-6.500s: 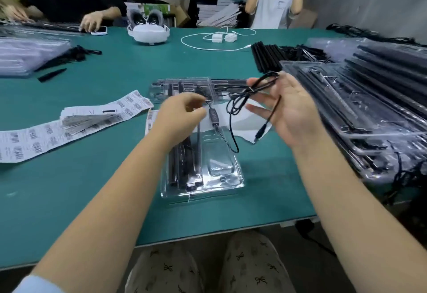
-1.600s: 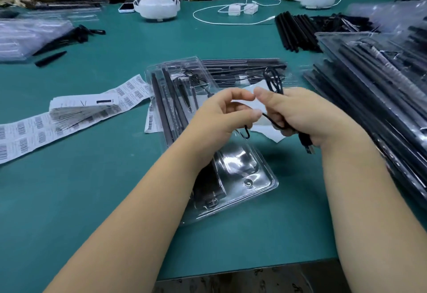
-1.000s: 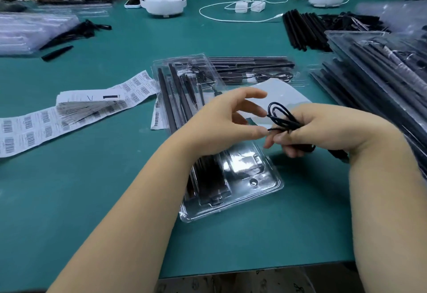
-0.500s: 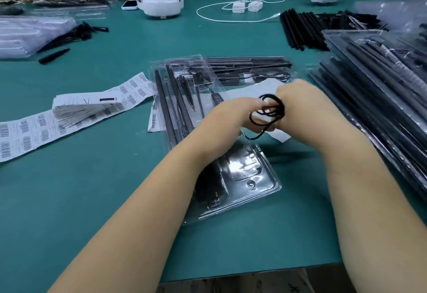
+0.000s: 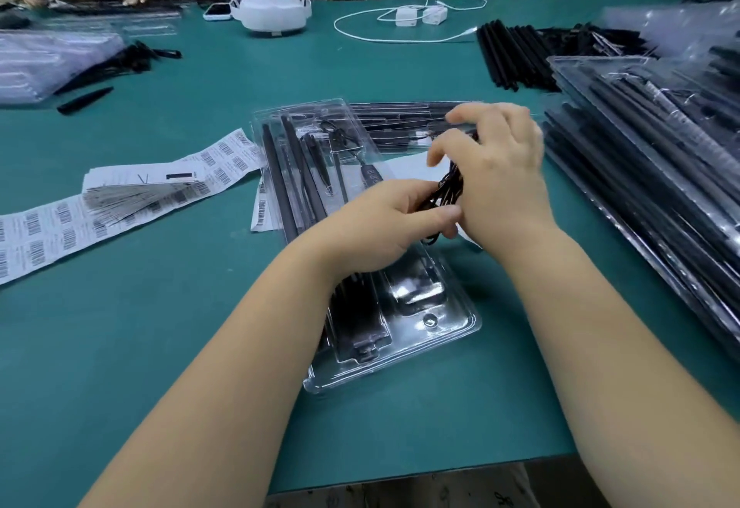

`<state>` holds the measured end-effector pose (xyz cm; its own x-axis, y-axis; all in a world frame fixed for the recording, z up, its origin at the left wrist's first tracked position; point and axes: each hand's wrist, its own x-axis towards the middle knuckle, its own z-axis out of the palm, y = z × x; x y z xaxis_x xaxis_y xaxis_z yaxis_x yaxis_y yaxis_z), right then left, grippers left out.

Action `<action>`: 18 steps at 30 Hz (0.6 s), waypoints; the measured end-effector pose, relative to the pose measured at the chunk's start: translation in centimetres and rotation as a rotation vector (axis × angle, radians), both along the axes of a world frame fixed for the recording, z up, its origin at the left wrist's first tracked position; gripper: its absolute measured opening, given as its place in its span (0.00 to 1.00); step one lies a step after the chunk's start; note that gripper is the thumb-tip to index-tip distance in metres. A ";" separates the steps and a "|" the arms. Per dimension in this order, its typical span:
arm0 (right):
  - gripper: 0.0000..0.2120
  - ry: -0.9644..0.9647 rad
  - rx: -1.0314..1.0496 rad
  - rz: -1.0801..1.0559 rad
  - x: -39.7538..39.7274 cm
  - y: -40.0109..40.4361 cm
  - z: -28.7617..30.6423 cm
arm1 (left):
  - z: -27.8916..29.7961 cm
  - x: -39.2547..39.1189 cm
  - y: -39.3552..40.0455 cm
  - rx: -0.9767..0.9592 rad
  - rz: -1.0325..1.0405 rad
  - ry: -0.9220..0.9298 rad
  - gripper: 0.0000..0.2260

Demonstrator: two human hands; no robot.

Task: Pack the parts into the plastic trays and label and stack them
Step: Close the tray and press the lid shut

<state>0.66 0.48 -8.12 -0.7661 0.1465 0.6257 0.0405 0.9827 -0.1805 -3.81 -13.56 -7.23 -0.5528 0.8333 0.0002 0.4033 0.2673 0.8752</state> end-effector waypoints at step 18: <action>0.19 0.077 -1.767 0.326 -0.4 -1.5 0.5 | -0.9 1.0 1.0 0.146 0.229 -0.007 0.14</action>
<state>0.26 -1.03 -7.61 -0.8775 0.4762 -0.0559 -0.1533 -0.3890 -0.9084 -2.80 -12.56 -8.14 -0.7276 0.6776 0.1066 0.3404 0.2218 0.9138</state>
